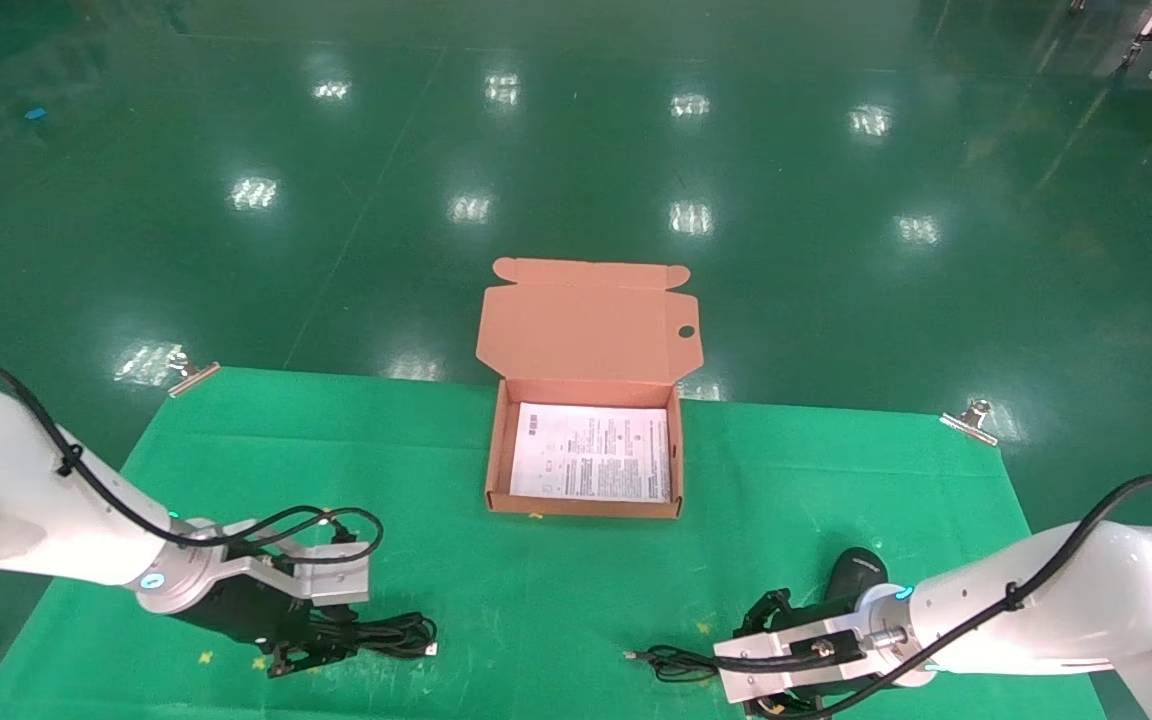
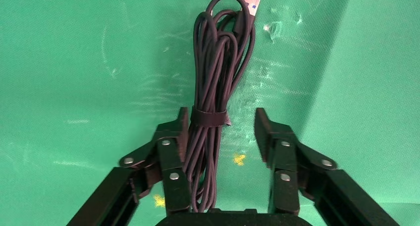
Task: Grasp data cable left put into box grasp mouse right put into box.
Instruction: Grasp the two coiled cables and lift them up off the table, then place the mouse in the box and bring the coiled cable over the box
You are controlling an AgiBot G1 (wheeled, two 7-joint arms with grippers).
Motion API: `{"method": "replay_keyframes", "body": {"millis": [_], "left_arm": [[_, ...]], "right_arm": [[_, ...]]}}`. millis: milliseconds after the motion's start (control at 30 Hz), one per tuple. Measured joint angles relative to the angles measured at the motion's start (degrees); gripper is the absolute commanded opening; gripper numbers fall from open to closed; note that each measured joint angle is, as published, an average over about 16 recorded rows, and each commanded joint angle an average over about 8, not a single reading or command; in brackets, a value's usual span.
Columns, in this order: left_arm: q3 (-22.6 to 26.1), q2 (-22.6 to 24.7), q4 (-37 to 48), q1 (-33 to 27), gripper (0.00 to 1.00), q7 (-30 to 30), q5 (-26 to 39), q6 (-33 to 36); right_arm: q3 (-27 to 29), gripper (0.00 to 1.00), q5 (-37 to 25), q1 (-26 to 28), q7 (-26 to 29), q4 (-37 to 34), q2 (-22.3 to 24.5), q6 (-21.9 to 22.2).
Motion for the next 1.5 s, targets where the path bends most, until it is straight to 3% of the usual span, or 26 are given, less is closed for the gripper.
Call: {"method": "replay_keyframes", "body": {"millis": [500,967,1233,1500], "left_arm": [[-0.2,-0.8,-1.2,-0.7,0.00,0.2,-0.2,0.1],[-1.2,-6.3,-12.6,-7.1,0.00,0.4,1.2,-2.6],[-2.6,-6.4,-18.8,-10.3,0.00,0.6,2.2,-9.5],[-4.0,-2.9,-17.8,-12.5,0.00,2.5,2.6,-17.6]], "right_arm": [[1.2,0.00,1.1,1.2,1.0,1.4,1.9,-0.7],[8.3,0.00,4.4,9.1,7.3,8.9,8.2,3.0],[10.8,0.00,5.9,14.8,7.1,7.3,3.4,8.3],[11.6,0.00,7.9,21.0,2.8,-1.1,-5.2,12.4]]}}
